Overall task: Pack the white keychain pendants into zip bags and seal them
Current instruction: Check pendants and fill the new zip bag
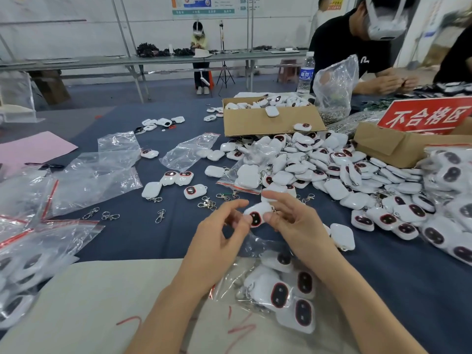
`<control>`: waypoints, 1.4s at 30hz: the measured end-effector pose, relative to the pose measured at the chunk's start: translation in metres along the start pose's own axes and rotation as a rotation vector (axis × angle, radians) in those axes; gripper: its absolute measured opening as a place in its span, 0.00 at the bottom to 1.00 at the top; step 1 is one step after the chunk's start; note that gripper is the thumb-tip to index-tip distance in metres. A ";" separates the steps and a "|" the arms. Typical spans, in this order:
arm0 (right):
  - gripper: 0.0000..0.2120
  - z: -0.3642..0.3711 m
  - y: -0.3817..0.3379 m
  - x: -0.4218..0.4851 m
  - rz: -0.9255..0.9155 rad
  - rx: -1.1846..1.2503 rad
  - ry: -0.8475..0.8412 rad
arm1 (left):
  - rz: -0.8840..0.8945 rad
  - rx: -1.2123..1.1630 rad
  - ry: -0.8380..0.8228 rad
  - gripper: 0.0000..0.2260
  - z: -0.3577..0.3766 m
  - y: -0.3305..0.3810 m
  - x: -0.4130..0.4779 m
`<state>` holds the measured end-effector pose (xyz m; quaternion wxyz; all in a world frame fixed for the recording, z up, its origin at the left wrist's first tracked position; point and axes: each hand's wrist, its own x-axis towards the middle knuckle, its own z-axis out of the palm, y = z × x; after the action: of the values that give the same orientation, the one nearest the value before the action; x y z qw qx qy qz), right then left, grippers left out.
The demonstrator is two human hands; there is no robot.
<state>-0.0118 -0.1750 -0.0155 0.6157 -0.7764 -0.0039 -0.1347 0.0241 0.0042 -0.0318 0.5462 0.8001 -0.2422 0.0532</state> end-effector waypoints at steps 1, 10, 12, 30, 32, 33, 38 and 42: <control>0.18 0.001 0.001 0.001 -0.006 -0.011 -0.009 | -0.012 0.004 -0.024 0.10 0.000 0.000 0.001; 0.13 0.007 0.008 0.003 0.092 -0.003 -0.178 | -0.029 -0.079 0.086 0.08 -0.002 0.002 0.008; 0.11 0.006 0.008 0.005 0.109 -0.017 -0.183 | -0.034 -0.083 0.024 0.09 -0.002 0.002 0.008; 0.07 0.007 0.006 0.004 0.127 0.107 -0.141 | -0.074 -0.081 -0.059 0.10 -0.006 -0.001 0.010; 0.07 0.007 0.005 0.003 0.126 0.113 -0.136 | -0.071 -0.083 -0.065 0.10 -0.006 -0.001 0.010; 0.06 0.007 0.006 0.003 0.129 0.119 -0.130 | -0.068 -0.083 -0.070 0.10 -0.006 -0.001 0.010; 0.03 0.005 0.007 0.004 0.154 0.105 -0.113 | -0.063 -0.073 -0.103 0.10 -0.007 -0.003 0.010; 0.05 0.005 0.008 0.005 0.159 0.085 -0.106 | -0.059 -0.058 -0.116 0.10 -0.007 -0.006 0.012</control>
<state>-0.0050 -0.1731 -0.0229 0.6557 -0.7535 0.0196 -0.0437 0.0385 0.0084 -0.0303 0.5558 0.7924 -0.2510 -0.0165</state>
